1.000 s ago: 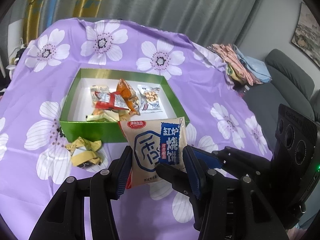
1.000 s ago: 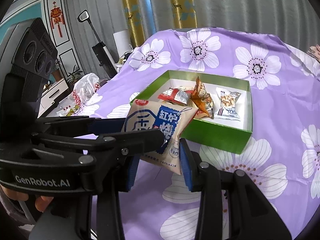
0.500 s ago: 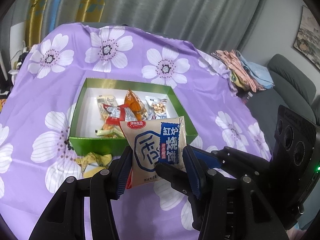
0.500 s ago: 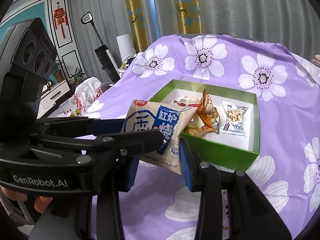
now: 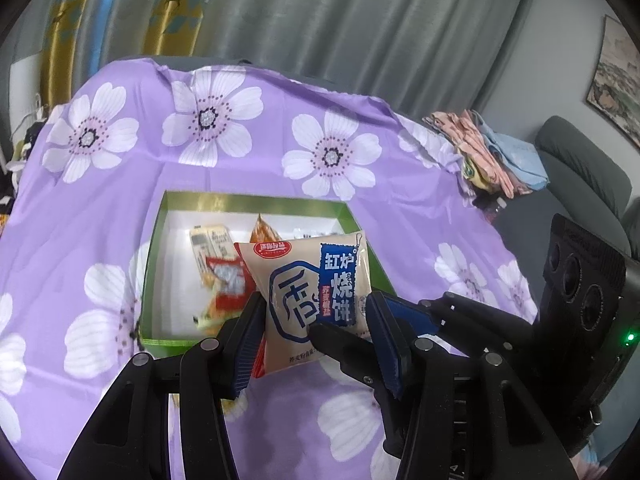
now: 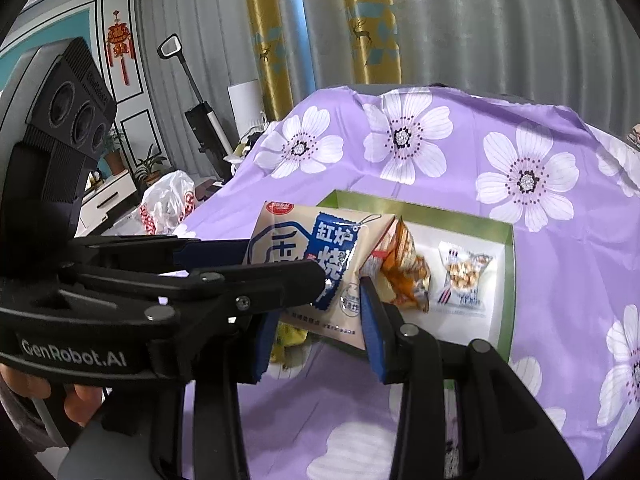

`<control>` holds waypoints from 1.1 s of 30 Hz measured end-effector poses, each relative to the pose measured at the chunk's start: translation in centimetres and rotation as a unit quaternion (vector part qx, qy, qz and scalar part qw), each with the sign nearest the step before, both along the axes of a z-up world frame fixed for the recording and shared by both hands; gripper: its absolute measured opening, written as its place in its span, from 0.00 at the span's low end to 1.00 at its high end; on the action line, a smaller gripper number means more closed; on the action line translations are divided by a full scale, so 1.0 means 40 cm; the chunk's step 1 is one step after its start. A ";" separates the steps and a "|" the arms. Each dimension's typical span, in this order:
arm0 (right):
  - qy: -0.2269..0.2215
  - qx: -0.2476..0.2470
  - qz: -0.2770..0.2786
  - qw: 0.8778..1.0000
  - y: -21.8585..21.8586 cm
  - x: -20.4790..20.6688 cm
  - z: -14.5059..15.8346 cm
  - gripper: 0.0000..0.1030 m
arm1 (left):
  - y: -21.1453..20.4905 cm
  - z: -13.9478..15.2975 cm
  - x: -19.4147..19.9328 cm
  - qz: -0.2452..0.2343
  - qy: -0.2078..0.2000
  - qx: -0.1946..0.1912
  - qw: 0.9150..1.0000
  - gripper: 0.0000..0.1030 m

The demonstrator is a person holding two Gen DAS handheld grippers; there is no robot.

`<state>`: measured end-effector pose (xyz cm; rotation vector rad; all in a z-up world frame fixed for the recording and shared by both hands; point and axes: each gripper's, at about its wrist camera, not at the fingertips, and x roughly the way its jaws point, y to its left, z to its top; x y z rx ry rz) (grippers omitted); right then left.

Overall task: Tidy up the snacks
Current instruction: 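Lift the biscuit packet and carry it over the green box, then lower the biscuit packet into the box and open the right gripper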

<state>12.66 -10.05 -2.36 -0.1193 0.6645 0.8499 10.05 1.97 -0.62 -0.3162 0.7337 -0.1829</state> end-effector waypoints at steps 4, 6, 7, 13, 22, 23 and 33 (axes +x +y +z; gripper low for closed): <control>0.003 0.000 -0.001 1.000 0.022 0.050 -0.004 0.38 | 0.022 -0.003 0.055 -0.001 0.013 -0.002 1.000 0.50; 0.008 0.001 -0.002 1.000 0.035 0.080 -0.007 0.38 | 0.030 -0.004 0.082 -0.002 0.017 0.003 1.000 0.50; 0.011 0.001 -0.002 1.000 0.039 0.094 -0.008 0.38 | 0.035 -0.007 0.095 -0.003 0.020 0.002 1.000 0.50; 0.031 -0.012 -0.008 0.999 0.064 0.166 -0.042 0.38 | 0.064 -0.050 0.169 -0.010 0.050 -0.014 0.999 0.50; 0.066 -0.021 -0.025 0.997 0.081 0.237 -0.117 0.38 | 0.075 -0.126 0.242 -0.010 0.084 -0.022 0.996 0.50; 0.068 -0.020 -0.026 0.997 0.082 0.242 -0.122 0.38 | 0.076 -0.132 0.246 -0.009 0.085 -0.022 0.996 0.50; 0.085 -0.009 -0.027 0.996 0.089 0.259 -0.134 0.41 | 0.086 -0.146 0.262 0.008 0.093 -0.030 0.995 0.50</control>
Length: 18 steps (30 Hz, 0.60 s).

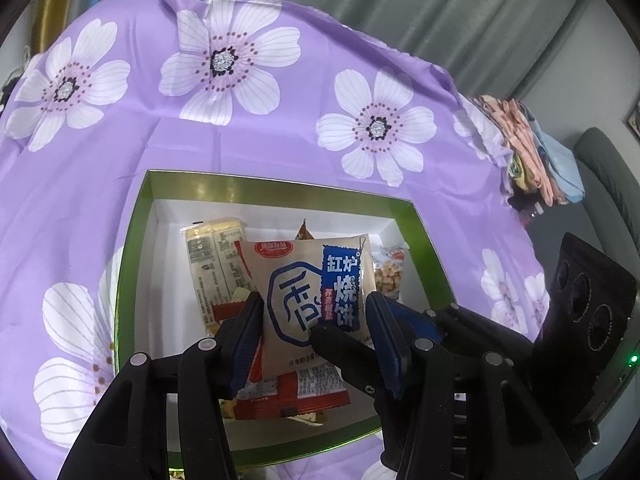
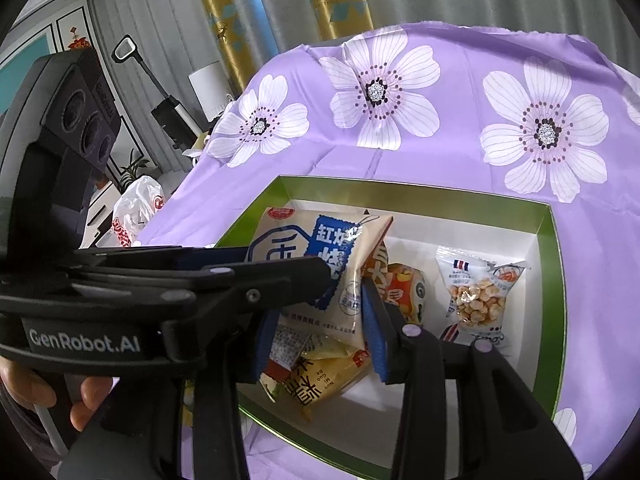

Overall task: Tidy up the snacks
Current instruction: 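Lower the biscuit packet into the box and open the right gripper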

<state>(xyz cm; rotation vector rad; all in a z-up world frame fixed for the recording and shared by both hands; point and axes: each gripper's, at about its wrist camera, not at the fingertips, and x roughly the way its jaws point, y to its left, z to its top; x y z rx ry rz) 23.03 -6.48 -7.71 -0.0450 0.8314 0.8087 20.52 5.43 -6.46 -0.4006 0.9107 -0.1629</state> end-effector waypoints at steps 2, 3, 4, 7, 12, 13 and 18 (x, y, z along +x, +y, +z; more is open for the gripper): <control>0.001 -0.001 -0.001 1.000 -0.001 0.000 0.001 0.42 | -0.004 0.003 -0.002 0.006 0.000 0.009 1.000 0.50; 0.002 -0.003 -0.002 1.000 -0.001 -0.002 0.001 0.44 | -0.007 0.003 -0.002 0.009 0.001 0.015 1.000 0.50; 0.002 -0.005 -0.003 1.000 -0.002 -0.001 0.000 0.44 | -0.011 0.004 -0.004 0.010 0.000 0.020 1.000 0.50; 0.003 -0.013 -0.008 1.000 -0.004 -0.007 0.000 0.48 | -0.025 0.006 -0.011 0.013 -0.001 0.040 0.999 0.50; 0.000 -0.017 -0.016 1.000 -0.018 -0.017 0.010 0.53 | -0.030 0.018 -0.024 0.017 0.000 0.052 0.999 0.67; -0.002 -0.016 -0.018 1.000 -0.022 -0.020 0.016 0.54 | -0.028 0.022 -0.029 0.021 -0.001 0.053 0.998 0.74; -0.015 -0.011 -0.026 0.999 -0.041 -0.044 0.042 0.64 | -0.013 0.048 -0.057 0.027 -0.009 0.047 0.998 0.76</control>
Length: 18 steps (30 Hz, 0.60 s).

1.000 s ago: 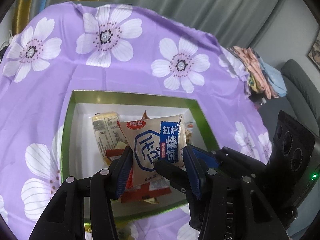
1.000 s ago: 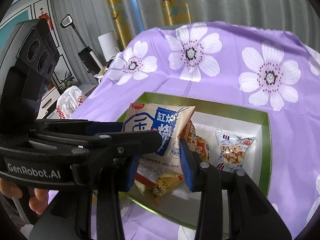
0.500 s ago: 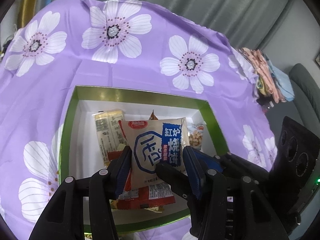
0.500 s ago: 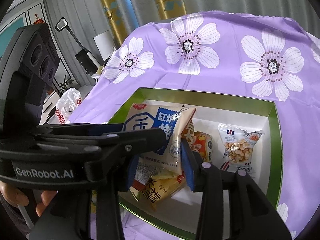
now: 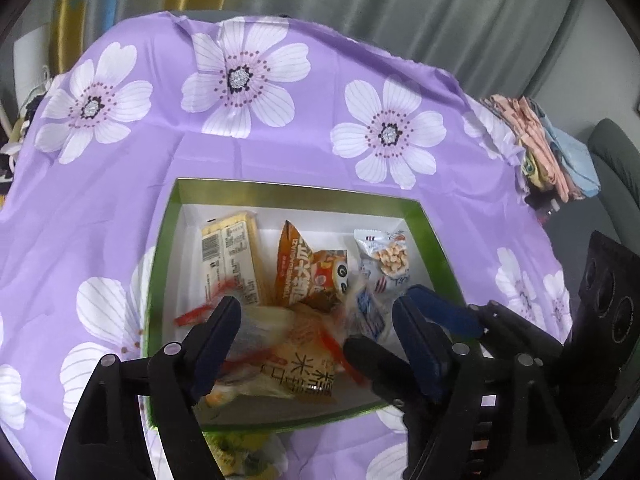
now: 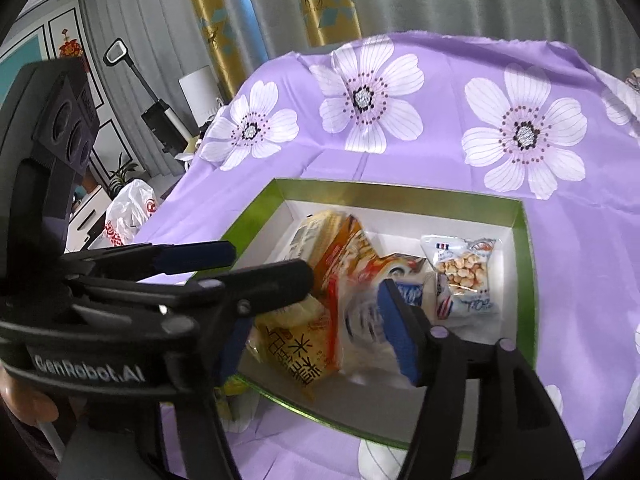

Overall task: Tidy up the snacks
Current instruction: 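Move the right gripper to the yellow wrapped snack beside the box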

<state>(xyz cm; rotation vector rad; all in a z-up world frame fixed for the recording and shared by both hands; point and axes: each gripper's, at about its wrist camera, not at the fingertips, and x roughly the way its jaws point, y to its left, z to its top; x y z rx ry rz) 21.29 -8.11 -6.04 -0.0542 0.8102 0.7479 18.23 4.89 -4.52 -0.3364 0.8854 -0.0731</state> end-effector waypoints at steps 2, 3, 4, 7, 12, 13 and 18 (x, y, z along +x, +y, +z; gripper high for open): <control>-0.002 0.000 -0.002 1.000 -0.007 -0.014 0.009 0.65 | 0.011 0.012 -0.014 0.005 -0.004 -0.002 1.000 0.76; -0.002 0.002 -0.002 1.000 -0.013 -0.022 0.013 0.66 | 0.021 0.020 -0.024 0.009 -0.006 -0.005 1.000 0.76; -0.004 0.003 -0.002 1.000 -0.018 -0.031 0.017 0.67 | 0.030 0.027 -0.034 0.013 -0.008 -0.008 1.000 0.76; -0.009 0.006 -0.004 1.000 -0.032 -0.054 0.031 0.70 | 0.055 0.050 -0.064 0.024 -0.016 -0.013 0.999 0.76; -0.017 0.012 -0.004 1.000 -0.053 -0.090 0.055 0.74 | 0.080 0.081 -0.122 0.039 -0.026 -0.007 0.999 0.78; -0.019 0.014 -0.004 1.000 -0.059 -0.097 0.059 0.74 | 0.083 0.083 -0.133 0.041 -0.027 -0.007 0.999 0.82; -0.021 0.021 -0.004 1.000 -0.080 -0.133 0.075 0.75 | 0.091 0.084 -0.189 0.051 -0.030 -0.002 0.998 0.86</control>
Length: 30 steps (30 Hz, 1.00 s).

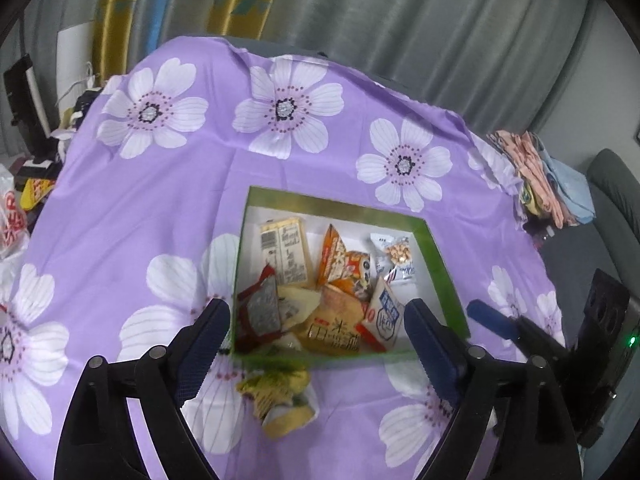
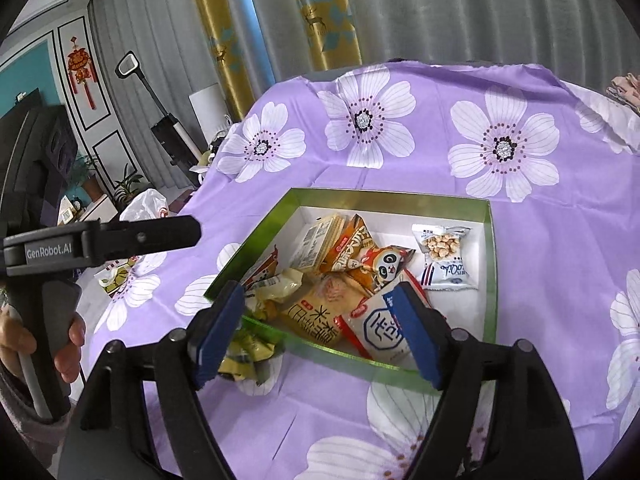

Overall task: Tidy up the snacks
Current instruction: 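Move the right gripper to the yellow wrapped snack beside the box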

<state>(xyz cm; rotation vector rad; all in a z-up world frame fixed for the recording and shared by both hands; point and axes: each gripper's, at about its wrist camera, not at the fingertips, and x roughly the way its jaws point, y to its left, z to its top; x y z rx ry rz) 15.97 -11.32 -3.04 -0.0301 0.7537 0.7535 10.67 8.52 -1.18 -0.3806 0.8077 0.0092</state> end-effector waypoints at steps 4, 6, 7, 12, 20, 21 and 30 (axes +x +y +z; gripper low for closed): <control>0.003 0.000 0.004 1.000 -0.011 -0.028 0.001 0.76 | -0.010 -0.014 -0.042 0.004 0.009 0.014 1.000 0.86; 0.007 -0.001 0.007 1.000 -0.014 -0.046 -0.004 0.78 | -0.020 -0.020 -0.061 0.005 0.013 0.024 1.000 0.86; 0.010 -0.002 0.010 1.000 -0.015 -0.053 -0.006 0.78 | -0.026 -0.023 -0.069 0.005 0.015 0.029 0.999 0.87; 0.013 -0.006 0.014 1.000 -0.023 -0.093 -0.022 0.87 | -0.048 -0.032 -0.113 0.008 0.013 0.050 0.999 0.93; 0.005 -0.017 0.012 1.000 -0.031 -0.145 -0.029 0.95 | -0.063 -0.036 -0.159 0.014 0.008 0.060 0.998 0.94; 0.006 -0.015 0.013 1.000 -0.031 -0.149 -0.028 0.95 | -0.064 -0.038 -0.164 0.015 0.008 0.062 0.998 0.94; 0.007 -0.019 0.031 0.999 -0.010 -0.186 -0.031 0.96 | -0.062 -0.044 -0.194 0.022 0.008 0.059 0.998 0.94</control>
